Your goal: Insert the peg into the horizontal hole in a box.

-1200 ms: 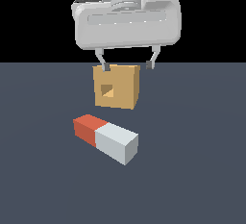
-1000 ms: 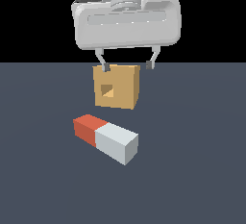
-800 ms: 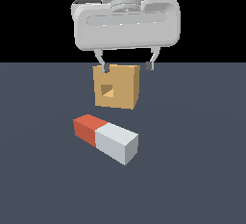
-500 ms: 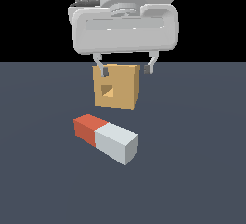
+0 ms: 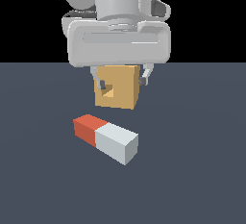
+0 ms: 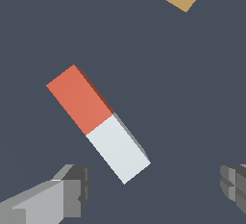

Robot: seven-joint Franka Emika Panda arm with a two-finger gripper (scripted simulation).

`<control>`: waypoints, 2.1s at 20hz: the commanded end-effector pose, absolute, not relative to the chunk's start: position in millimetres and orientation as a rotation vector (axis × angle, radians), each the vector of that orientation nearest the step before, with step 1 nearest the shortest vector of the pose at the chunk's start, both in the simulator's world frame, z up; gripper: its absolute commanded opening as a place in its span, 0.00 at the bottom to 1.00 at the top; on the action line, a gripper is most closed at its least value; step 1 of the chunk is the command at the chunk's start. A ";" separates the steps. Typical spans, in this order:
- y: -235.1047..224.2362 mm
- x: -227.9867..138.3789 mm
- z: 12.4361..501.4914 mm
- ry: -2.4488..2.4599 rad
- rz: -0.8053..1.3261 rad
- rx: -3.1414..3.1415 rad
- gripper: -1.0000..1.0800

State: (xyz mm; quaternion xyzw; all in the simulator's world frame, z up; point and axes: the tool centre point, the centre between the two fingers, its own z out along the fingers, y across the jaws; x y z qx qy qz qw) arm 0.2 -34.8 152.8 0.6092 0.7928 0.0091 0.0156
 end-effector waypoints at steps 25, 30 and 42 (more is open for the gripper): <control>-63.8 -11.1 80.2 2.945 0.004 1.087 0.96; -66.3 -11.1 74.9 2.970 0.002 1.022 0.96; -67.0 -11.2 64.4 2.975 0.000 1.010 0.96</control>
